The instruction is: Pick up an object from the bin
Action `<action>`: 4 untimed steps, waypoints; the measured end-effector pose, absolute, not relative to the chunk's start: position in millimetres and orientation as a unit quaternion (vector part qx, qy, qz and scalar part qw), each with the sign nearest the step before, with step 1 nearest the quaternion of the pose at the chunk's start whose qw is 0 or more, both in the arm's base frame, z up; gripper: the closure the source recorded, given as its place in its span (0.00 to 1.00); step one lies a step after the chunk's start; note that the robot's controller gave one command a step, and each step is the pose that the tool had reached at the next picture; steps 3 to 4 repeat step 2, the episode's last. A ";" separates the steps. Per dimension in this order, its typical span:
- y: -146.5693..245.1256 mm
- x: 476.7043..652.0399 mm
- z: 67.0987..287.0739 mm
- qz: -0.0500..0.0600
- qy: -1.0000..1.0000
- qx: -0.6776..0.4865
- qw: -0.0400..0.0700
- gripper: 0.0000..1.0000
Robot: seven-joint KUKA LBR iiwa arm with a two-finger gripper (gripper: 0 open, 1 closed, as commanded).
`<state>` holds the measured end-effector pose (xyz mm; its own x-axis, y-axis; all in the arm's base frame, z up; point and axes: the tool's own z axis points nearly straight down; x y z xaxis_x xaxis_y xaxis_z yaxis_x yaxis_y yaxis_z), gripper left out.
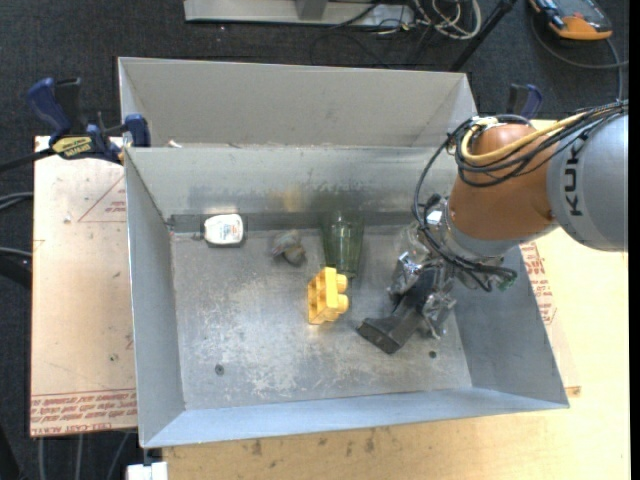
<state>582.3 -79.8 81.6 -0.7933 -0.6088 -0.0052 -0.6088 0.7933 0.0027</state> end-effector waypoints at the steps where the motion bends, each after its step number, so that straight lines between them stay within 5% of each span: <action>1: -79.7 580.0 97.2 0.003 0.947 -0.321 -0.001 1.00; 4: -79.8 582.3 108.4 0.001 0.947 -0.321 0.001 1.00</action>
Offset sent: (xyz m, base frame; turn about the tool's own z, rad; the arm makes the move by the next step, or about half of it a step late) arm 0.0000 0.0001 0.0197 0.0000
